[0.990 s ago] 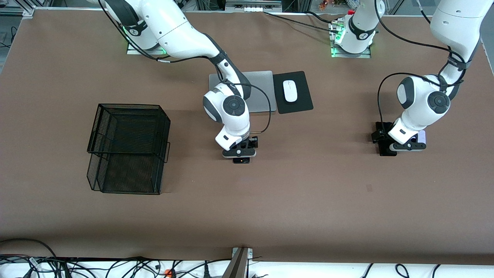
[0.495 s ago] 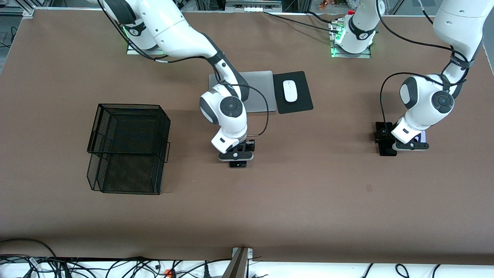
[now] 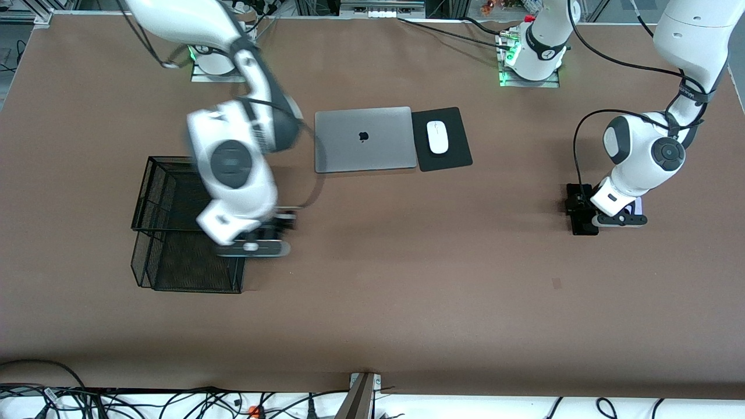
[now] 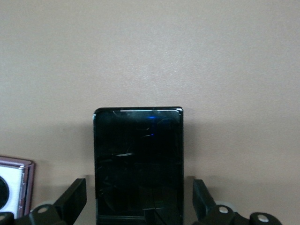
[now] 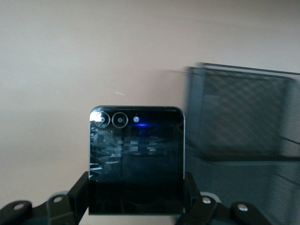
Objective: Place phones with both arms
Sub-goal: 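Carry the flip phone into the mesh basket with the right gripper, release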
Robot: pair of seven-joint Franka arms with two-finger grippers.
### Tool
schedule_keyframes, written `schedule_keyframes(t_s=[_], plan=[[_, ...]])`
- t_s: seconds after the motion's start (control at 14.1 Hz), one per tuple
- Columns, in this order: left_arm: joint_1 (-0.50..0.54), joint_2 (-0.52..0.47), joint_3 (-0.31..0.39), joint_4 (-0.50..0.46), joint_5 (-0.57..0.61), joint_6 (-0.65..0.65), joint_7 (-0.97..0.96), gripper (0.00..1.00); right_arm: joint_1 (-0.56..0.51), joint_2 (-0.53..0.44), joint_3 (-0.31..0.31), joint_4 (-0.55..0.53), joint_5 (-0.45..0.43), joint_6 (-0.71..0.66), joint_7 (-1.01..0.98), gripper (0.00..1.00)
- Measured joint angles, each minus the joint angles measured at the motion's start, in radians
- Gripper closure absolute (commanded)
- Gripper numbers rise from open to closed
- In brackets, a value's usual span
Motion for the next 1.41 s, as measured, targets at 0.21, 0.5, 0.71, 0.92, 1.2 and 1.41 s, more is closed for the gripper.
schedule_keyframes(t_s=[0.21, 0.5, 0.71, 0.92, 1.2, 1.41], plan=[[0.005, 0.007, 0.000, 0.000, 0.000, 0.006, 0.000, 0.00, -0.015, -0.150, -0.067, -0.188, 0.000, -0.005, -0.070, 0.86], [0.006, 0.032, 0.000, 0.000, 0.000, 0.042, 0.000, 0.00, -0.011, -0.343, -0.130, -0.493, 0.000, 0.071, -0.070, 0.86], [0.007, 0.033, 0.000, 0.000, 0.000, 0.043, 0.000, 0.22, -0.011, -0.447, -0.184, -0.697, 0.000, 0.162, -0.072, 0.86], [0.007, 0.028, -0.001, 0.003, 0.000, 0.042, -0.002, 0.89, -0.010, -0.479, -0.222, -0.798, 0.000, 0.205, -0.072, 0.86], [0.007, 0.021, -0.002, 0.001, 0.000, 0.038, -0.005, 1.00, -0.010, -0.469, -0.251, -0.823, 0.000, 0.258, -0.084, 0.86], [0.008, 0.021, -0.002, 0.002, 0.000, 0.038, -0.015, 1.00, -0.009, -0.445, -0.270, -0.824, 0.000, 0.295, -0.111, 0.86]])
